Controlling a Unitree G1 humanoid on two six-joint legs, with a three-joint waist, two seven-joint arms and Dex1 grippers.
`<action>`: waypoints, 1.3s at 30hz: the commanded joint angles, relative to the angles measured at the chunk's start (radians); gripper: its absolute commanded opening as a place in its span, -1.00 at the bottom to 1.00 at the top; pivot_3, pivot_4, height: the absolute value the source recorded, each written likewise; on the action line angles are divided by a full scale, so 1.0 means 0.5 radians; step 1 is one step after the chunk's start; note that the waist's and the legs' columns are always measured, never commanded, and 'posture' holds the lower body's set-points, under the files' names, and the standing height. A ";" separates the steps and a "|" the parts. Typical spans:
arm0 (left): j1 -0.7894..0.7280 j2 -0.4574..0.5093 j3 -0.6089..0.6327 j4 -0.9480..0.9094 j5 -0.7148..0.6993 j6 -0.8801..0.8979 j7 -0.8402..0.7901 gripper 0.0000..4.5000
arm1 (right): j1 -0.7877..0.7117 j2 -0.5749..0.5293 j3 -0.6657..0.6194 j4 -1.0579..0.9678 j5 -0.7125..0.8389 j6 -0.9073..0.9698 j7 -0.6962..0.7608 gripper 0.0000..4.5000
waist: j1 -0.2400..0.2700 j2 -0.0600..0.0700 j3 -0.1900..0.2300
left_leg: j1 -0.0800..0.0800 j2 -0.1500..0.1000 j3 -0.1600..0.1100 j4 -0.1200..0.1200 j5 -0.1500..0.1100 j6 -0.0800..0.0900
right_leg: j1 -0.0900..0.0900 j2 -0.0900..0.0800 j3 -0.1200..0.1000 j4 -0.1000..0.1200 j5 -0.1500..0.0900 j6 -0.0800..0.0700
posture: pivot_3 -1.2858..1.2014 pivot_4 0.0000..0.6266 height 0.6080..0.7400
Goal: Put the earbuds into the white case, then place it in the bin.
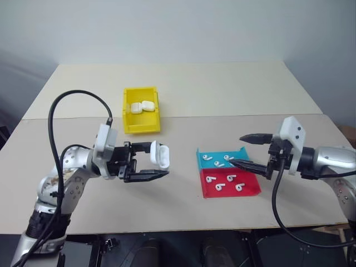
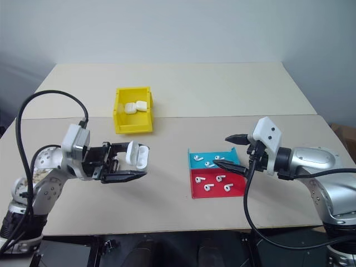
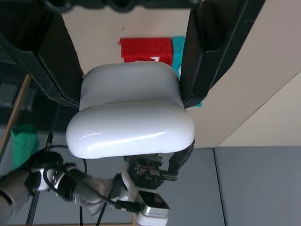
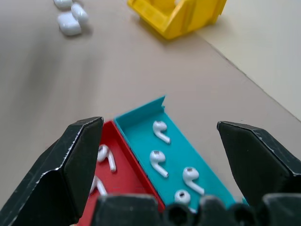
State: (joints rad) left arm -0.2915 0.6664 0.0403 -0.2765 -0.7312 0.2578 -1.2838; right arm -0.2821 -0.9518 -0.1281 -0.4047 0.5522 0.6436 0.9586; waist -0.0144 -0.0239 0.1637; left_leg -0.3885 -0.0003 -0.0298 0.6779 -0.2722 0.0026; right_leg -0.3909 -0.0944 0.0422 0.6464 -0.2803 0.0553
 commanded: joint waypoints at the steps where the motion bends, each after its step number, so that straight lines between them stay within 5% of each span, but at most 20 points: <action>1: 0.005 -0.045 0.043 -0.105 -0.015 -0.045 0.046 0.26 | -0.130 -0.098 0.032 -0.079 0.029 0.161 0.008 1.00 | 0.001 0.000 0.000 | 0.000 0.000 0.000 0.001 0.000 0.000 | 0.000 0.000 0.000 -0.001 0.000 0.000 | 0.03 -0.52 1.00; 8: 0.034 -0.121 0.001 -0.216 -0.028 -0.051 0.064 0.26 | -0.437 -0.395 0.345 -0.154 -0.056 0.403 0.172 1.00 | 0.001 0.001 0.000 | 0.002 0.001 -0.001 0.001 0.000 0.000 | 0.001 0.001 0.000 0.001 0.000 0.000 | 0.03 -0.52 1.00; 12: 0.010 -0.189 -0.059 -0.253 -0.027 -0.049 0.054 0.26 | -0.526 -0.509 0.510 -0.235 -0.145 0.332 0.323 0.68 | 0.001 0.001 0.000 | 0.001 0.001 0.000 0.002 -0.001 0.001 | 0.000 0.000 0.000 0.000 0.000 0.000 | 0.03 -0.52 1.00; 15: -0.014 -0.189 -0.086 -0.251 -0.020 -0.043 0.003 0.26 | -0.554 -0.551 0.653 -0.214 -0.350 0.190 0.371 0.24 | 0.001 0.001 0.000 | 0.001 0.001 0.000 0.002 -0.001 0.002 | 0.000 0.000 0.000 0.000 0.000 0.001 | 0.03 -0.52 1.00; 17: -0.031 -0.152 -0.104 -0.227 -0.001 -0.046 -0.076 0.26 | -0.568 -0.579 0.744 -0.199 -0.507 0.042 0.428 0.24 | 0.001 0.001 0.000 | 0.001 0.000 0.000 0.003 -0.001 0.002 | 0.000 0.000 0.000 0.000 0.000 0.001 | 0.03 -0.52 1.00; 26: -0.017 -0.195 -0.155 -0.268 0.017 -0.045 -0.069 0.26 | -0.631 -0.545 1.046 -0.159 -0.841 -0.114 0.696 0.24 | -0.001 0.002 0.000 | 0.001 0.001 0.000 0.002 -0.001 0.001 | -0.001 0.000 0.000 0.000 0.000 0.001 | 0.03 -0.52 1.00; 32: 0.007 -0.214 -0.186 -0.329 0.011 -0.025 -0.049 0.26 | -0.658 -0.453 1.095 -0.091 -0.970 -0.113 0.744 -0.45 | -0.002 0.002 0.000 | 0.002 0.001 0.000 0.003 -0.001 0.001 | 0.000 0.001 0.000 0.001 0.000 0.001 | 0.03 -0.52 1.00; 39: 0.004 -0.216 -0.205 -0.333 0.014 -0.021 -0.046 0.26 | -0.631 -0.382 1.139 -0.019 -1.083 -0.123 0.789 -0.45 | 0.000 0.002 0.000 | 0.002 0.001 0.000 0.004 -0.001 0.001 | 0.000 0.001 0.000 0.001 0.000 0.001 | 0.03 -0.52 1.00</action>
State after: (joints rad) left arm -0.2828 0.5625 -0.0615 -0.4127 -0.7127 0.2577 -1.3084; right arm -0.5900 -1.1472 0.4321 -0.4164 0.0311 0.5982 1.3457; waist -0.0145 -0.0230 0.1635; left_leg -0.3876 0.0000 -0.0299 0.6798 -0.2726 0.0033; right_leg -0.3908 -0.0941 0.0422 0.6471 -0.2803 0.0556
